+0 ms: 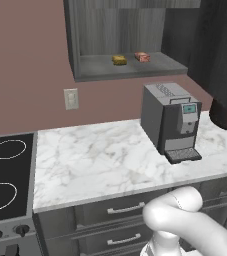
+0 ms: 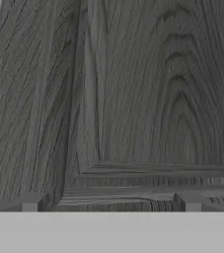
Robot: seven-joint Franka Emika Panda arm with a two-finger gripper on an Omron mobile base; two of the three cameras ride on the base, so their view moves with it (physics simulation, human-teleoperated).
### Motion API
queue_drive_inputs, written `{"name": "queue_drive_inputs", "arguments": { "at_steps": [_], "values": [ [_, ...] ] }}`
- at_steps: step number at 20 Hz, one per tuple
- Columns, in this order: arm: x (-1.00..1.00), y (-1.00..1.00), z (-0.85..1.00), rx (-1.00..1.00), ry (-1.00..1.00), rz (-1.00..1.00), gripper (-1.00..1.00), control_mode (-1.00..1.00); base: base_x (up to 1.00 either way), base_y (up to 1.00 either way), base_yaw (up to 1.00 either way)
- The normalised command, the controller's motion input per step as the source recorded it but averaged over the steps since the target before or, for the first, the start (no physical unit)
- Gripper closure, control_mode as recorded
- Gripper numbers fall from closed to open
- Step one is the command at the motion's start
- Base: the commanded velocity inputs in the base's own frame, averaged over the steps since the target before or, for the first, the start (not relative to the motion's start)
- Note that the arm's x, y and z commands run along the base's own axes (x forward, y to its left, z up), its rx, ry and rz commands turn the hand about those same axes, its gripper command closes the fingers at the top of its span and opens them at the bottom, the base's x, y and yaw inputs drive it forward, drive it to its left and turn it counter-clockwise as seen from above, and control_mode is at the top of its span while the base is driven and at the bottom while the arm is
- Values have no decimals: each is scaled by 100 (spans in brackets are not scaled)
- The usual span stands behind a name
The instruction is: Pick up the sponge and bar soap from the sink, and place them back in the cabinet, and close the cabinet door.
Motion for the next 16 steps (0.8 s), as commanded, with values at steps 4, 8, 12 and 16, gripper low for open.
{"name": "queue_drive_inputs", "arguments": {
  "at_steps": [4,8,12,16],
  "values": [
    [0,40,0,0,0,0,-100,-100,0,0,0],
    [10,45,0,0,0,0,-100,-100,0,0,0],
    [17,45,0,0,0,0,-100,-100,0,0,0],
    [23,48,0,0,0,0,-100,-100,0,0,0]
  ]
}}
